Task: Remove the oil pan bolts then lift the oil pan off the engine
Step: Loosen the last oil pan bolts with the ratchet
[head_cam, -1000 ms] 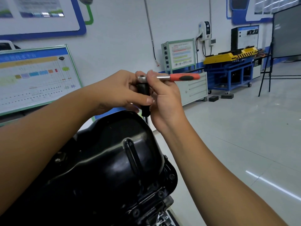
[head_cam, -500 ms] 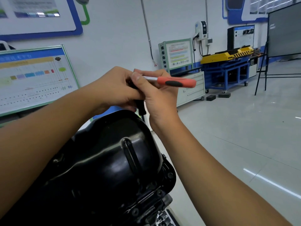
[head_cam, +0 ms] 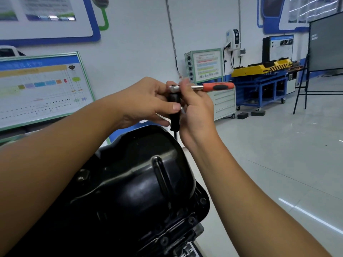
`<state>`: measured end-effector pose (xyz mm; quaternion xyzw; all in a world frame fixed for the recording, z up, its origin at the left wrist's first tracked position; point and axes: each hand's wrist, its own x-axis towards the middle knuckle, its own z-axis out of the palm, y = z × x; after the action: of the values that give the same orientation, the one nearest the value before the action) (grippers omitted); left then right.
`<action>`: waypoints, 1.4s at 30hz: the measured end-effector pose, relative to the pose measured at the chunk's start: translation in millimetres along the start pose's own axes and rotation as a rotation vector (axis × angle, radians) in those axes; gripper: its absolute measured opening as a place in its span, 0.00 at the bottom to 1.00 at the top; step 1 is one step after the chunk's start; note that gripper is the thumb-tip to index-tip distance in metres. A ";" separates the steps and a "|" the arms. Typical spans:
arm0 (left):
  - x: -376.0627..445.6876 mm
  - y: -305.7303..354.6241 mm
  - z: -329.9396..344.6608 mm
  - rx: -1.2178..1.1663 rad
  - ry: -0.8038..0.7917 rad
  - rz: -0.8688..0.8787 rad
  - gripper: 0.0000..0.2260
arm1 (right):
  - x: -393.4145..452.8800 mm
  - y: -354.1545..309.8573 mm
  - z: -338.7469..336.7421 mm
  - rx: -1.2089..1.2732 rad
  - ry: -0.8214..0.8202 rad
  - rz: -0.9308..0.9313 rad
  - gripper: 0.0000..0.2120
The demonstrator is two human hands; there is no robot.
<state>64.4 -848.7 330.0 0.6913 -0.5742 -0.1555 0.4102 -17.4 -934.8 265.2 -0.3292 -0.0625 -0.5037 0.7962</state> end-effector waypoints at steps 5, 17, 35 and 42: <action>0.8 3.5 4.6 0.150 0.138 0.026 0.09 | -8.8 2.2 2.5 -0.273 0.032 -0.225 0.07; -4.3 7.9 6.4 0.079 0.073 0.000 0.15 | -13.5 5.8 25.3 -0.157 0.272 -0.122 0.06; -1.2 6.4 6.9 0.009 0.032 -0.033 0.12 | -9.3 9.8 22.2 -0.046 0.170 -0.093 0.07; 0.0 6.1 7.9 0.076 0.117 -0.007 0.08 | -7.7 9.3 21.3 -0.065 0.192 -0.080 0.04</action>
<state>54.9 -851.7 329.6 0.7161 -0.5524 -0.0944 0.4161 -8.4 -913.8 274.1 -0.3022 0.0175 -0.5661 0.7668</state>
